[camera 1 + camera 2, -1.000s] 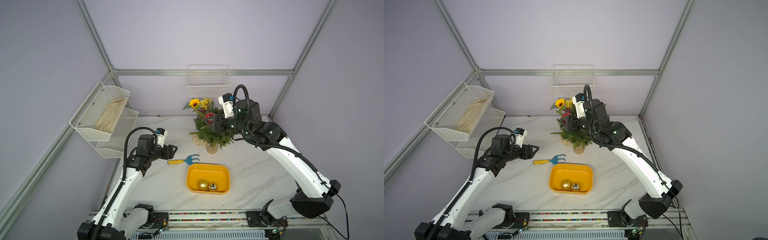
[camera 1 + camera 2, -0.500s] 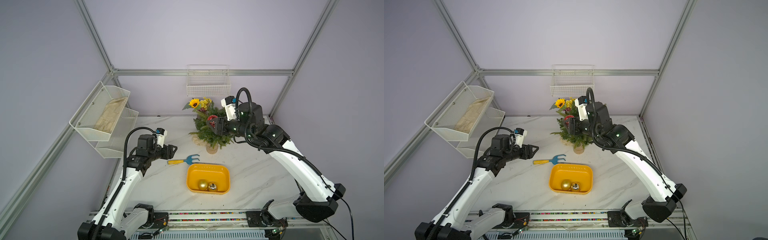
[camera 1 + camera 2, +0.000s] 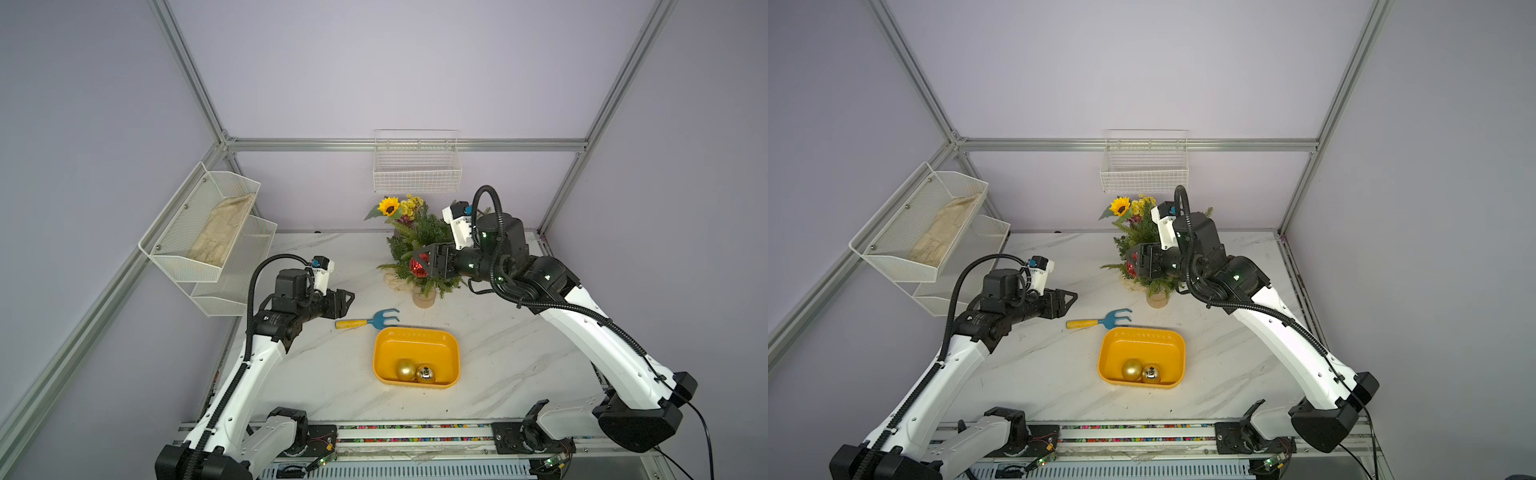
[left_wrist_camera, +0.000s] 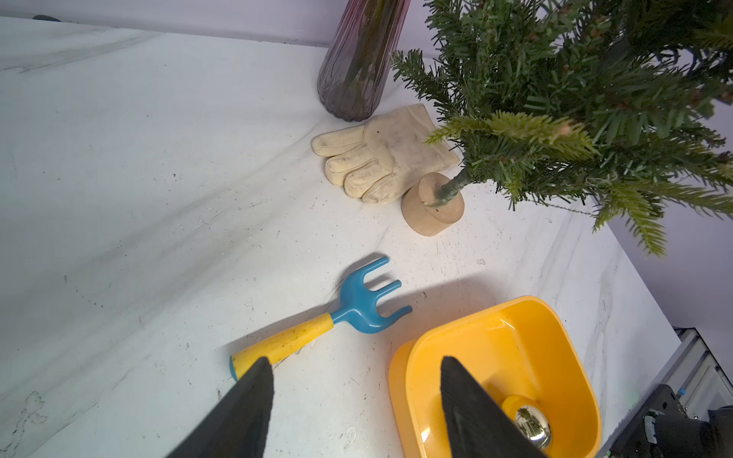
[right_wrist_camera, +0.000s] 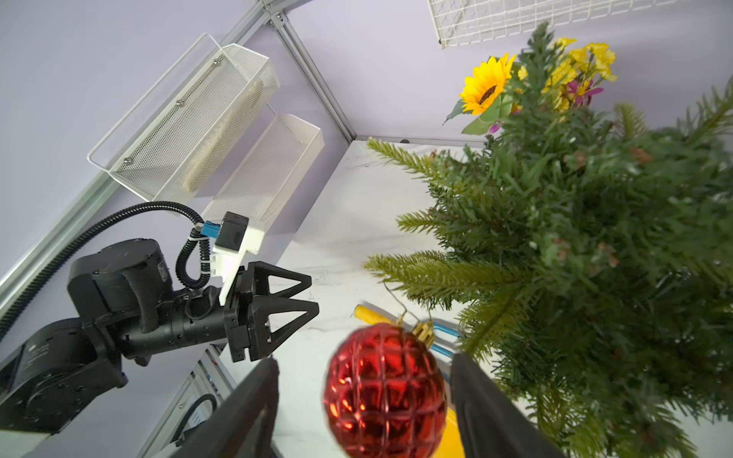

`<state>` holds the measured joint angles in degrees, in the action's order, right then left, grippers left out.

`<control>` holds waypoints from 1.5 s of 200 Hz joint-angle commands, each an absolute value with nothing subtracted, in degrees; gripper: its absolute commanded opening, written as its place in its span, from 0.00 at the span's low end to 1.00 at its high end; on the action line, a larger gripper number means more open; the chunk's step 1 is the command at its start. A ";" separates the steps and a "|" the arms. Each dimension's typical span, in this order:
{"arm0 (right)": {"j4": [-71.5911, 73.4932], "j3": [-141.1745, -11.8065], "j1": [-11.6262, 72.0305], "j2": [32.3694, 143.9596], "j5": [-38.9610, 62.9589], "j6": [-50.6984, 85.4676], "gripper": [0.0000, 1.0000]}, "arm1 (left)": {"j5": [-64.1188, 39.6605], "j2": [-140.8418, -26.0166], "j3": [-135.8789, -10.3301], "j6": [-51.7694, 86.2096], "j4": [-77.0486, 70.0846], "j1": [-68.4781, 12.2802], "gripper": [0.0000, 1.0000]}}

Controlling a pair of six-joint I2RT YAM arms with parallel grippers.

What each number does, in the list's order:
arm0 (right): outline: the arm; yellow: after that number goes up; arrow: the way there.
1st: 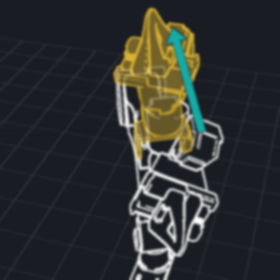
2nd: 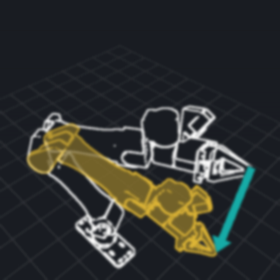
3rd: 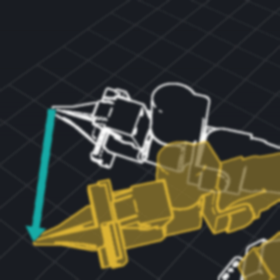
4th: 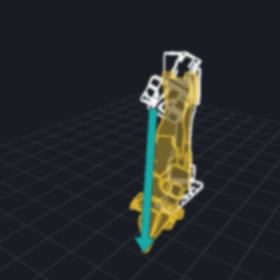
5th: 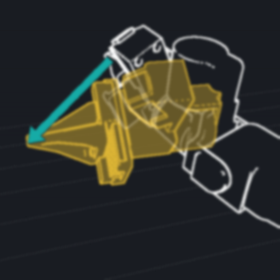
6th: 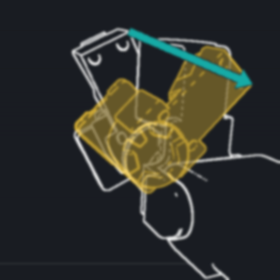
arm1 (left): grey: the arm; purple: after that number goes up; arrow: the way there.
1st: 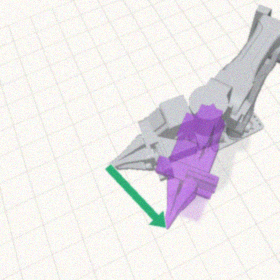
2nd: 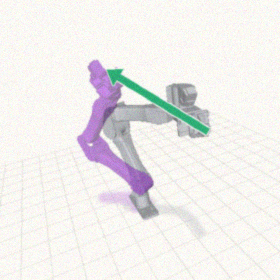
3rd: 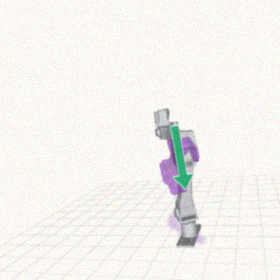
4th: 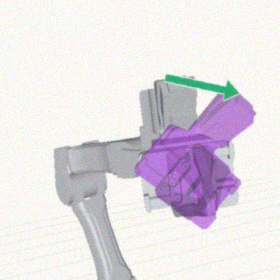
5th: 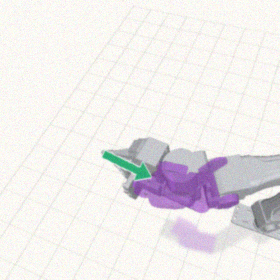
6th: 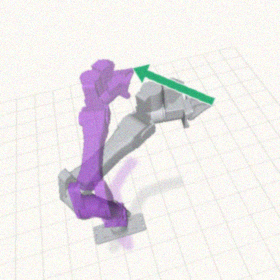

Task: Decorate the small christmas tree with ornaments
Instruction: Hang an ornament on the christmas tree, then pick up an ornament from the container.

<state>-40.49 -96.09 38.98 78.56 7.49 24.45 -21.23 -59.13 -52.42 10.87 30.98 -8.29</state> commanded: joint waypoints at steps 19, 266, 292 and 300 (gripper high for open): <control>-38.79 -96.11 38.76 76.30 8.07 24.87 0.74 | -22.50 -58.97 -53.35 10.02 30.15 -7.91 0.67; -57.22 -65.72 53.60 67.98 3.19 44.70 0.67 | -22.88 -59.83 -53.44 10.04 30.84 -7.65 0.67; -54.75 -62.87 55.83 72.15 1.71 43.82 0.67 | -23.60 -60.12 -53.49 10.11 30.94 -7.65 0.67; -53.98 -62.35 56.07 73.49 0.75 43.46 0.67 | -23.55 -60.20 -53.46 10.11 30.94 -7.65 0.67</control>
<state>-56.80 -64.07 54.78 70.48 4.01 42.41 -22.17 -60.20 -52.40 10.87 31.40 -8.21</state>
